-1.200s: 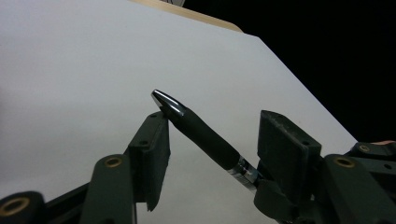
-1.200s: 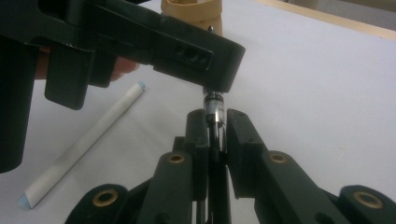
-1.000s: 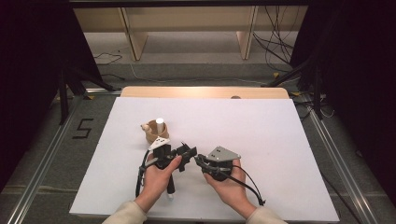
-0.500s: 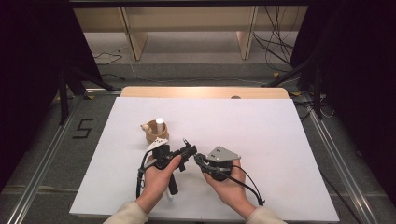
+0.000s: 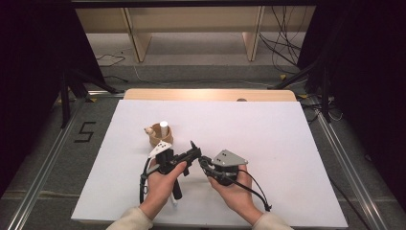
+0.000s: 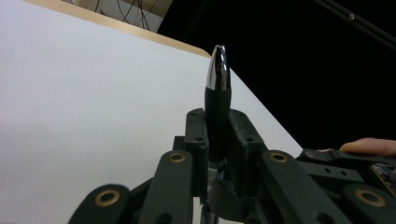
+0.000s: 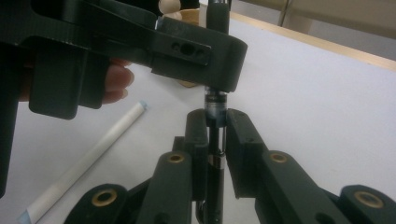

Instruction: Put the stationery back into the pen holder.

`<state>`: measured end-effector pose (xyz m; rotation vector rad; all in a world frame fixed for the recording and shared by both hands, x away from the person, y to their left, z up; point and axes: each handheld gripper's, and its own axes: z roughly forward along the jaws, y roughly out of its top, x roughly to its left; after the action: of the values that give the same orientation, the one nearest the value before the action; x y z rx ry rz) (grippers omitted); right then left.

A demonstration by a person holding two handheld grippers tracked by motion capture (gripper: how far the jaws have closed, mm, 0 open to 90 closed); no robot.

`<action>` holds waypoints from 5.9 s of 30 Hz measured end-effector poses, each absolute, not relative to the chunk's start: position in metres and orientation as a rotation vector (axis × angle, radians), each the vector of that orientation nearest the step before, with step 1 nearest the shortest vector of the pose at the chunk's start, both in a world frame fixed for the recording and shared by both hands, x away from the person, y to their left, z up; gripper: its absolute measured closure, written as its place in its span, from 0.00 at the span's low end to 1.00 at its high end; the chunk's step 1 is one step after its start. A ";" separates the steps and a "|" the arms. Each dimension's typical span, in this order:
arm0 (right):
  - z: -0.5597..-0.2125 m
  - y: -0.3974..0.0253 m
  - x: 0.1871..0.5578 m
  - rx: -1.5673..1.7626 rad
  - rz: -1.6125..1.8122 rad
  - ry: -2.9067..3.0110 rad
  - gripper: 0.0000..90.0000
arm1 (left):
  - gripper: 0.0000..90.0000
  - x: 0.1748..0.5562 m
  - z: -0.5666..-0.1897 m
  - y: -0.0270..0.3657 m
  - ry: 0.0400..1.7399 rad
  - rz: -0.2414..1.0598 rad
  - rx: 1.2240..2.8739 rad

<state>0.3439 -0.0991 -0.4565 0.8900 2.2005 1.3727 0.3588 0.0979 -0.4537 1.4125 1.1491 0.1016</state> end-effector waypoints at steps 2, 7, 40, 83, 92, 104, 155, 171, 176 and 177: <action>-0.457 -0.099 0.344 0.891 1.376 2.201 0.88 | 0.88 0.359 -0.453 0.098 1.140 0.110 1.423; -0.457 -0.099 0.345 0.889 1.375 2.194 0.85 | 0.88 0.359 -0.453 0.099 1.123 0.160 1.445; -0.467 -0.125 0.349 0.923 1.326 2.335 0.40 | 0.88 0.357 -0.442 0.119 1.088 0.315 1.455; -0.474 -0.181 0.337 1.002 1.285 2.297 0.33 | 0.88 0.362 -0.428 0.150 1.105 0.432 1.404; -0.475 -0.180 0.337 1.010 1.282 2.299 0.33 | 0.88 0.364 -0.426 0.154 1.110 0.451 1.396; -0.476 -0.180 0.337 1.011 1.280 2.304 0.33 | 0.88 0.367 -0.423 0.164 1.130 0.468 1.376; -0.479 -0.179 0.338 1.018 1.281 2.305 0.33 | 0.88 0.384 -0.403 0.190 1.149 0.650 1.299; -0.479 -0.179 0.338 1.020 1.284 2.305 0.33 | 0.88 0.389 -0.401 0.190 1.149 0.709 1.275; -0.479 -0.179 0.338 1.019 1.284 2.306 0.33 | 0.88 0.389 -0.401 0.190 1.146 0.747 1.268; -0.479 -0.179 0.338 1.019 1.284 2.306 0.33 | 0.88 0.389 -0.401 0.190 1.146 0.747 1.268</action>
<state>0.3380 -0.1792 -0.4794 1.0192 2.3062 1.2840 0.3890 0.1903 -0.4009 1.2681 1.1460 0.7472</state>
